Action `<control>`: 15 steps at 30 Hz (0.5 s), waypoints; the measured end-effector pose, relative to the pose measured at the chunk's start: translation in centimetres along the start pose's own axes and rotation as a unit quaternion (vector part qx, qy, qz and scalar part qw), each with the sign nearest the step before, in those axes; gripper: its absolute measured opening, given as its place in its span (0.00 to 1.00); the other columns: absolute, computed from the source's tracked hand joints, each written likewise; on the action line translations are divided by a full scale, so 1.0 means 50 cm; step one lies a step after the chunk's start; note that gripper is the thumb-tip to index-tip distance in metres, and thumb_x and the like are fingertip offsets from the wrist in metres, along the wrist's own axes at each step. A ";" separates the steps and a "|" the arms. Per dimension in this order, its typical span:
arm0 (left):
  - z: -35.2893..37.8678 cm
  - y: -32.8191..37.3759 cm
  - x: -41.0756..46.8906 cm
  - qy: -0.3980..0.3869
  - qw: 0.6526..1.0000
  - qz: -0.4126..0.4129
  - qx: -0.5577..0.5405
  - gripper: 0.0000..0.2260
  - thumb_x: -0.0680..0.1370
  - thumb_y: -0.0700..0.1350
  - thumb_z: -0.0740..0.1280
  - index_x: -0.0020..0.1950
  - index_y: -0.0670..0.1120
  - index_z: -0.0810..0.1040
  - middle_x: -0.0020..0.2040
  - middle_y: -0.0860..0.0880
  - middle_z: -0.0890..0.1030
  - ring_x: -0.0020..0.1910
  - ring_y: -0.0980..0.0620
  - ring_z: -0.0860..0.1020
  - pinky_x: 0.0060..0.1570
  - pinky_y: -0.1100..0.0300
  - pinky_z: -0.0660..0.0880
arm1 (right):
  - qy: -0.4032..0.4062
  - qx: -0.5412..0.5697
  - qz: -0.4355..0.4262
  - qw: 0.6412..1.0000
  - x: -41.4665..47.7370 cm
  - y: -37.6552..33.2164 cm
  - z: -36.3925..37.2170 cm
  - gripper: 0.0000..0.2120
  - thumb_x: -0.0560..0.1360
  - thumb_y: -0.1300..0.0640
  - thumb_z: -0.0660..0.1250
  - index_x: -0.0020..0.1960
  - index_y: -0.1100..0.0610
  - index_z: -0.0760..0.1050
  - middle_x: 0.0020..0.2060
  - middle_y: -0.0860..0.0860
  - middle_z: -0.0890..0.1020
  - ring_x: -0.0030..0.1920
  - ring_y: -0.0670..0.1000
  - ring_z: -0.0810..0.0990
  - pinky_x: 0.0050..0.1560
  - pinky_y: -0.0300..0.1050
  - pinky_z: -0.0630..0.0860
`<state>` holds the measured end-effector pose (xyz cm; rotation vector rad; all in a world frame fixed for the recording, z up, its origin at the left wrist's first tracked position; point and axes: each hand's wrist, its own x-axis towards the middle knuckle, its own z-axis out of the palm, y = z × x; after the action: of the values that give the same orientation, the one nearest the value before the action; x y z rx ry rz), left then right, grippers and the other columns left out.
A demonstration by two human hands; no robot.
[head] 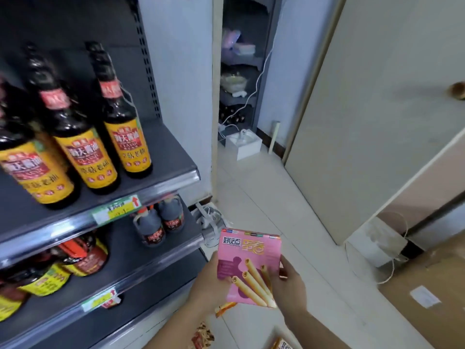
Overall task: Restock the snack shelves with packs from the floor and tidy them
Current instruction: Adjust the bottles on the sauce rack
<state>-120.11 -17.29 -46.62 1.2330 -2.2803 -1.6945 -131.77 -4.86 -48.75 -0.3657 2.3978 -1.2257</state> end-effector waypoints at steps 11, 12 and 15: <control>-0.182 0.188 -0.276 0.173 0.984 0.035 -0.027 0.20 0.77 0.39 0.61 0.66 0.57 0.69 0.56 0.54 0.80 0.56 0.51 0.76 0.51 0.59 0.72 | -0.063 0.031 -0.177 0.982 -0.147 -0.301 -0.099 0.09 0.79 0.52 0.62 0.55 0.42 0.77 0.40 0.43 0.81 0.42 0.48 0.81 0.45 0.49 0.79; -0.197 0.190 -0.301 0.189 0.981 0.031 -0.028 0.19 0.78 0.40 0.61 0.66 0.56 0.69 0.56 0.53 0.80 0.55 0.50 0.77 0.51 0.58 0.72 | -0.071 0.034 -0.191 0.979 -0.166 -0.322 -0.097 0.08 0.79 0.52 0.62 0.54 0.41 0.77 0.39 0.43 0.81 0.42 0.49 0.81 0.45 0.49 0.79; -0.243 0.187 -0.375 0.243 0.969 0.024 -0.037 0.20 0.77 0.41 0.62 0.67 0.57 0.69 0.57 0.51 0.80 0.56 0.48 0.77 0.52 0.56 0.73 | -0.090 0.046 -0.238 0.966 -0.224 -0.378 -0.083 0.07 0.79 0.52 0.61 0.51 0.41 0.77 0.37 0.40 0.79 0.40 0.46 0.79 0.40 0.44 0.76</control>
<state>-106.90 -14.64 -26.49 1.3779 -1.9191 -1.2667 -123.17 -8.21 -28.39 -1.0237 2.1533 -1.4219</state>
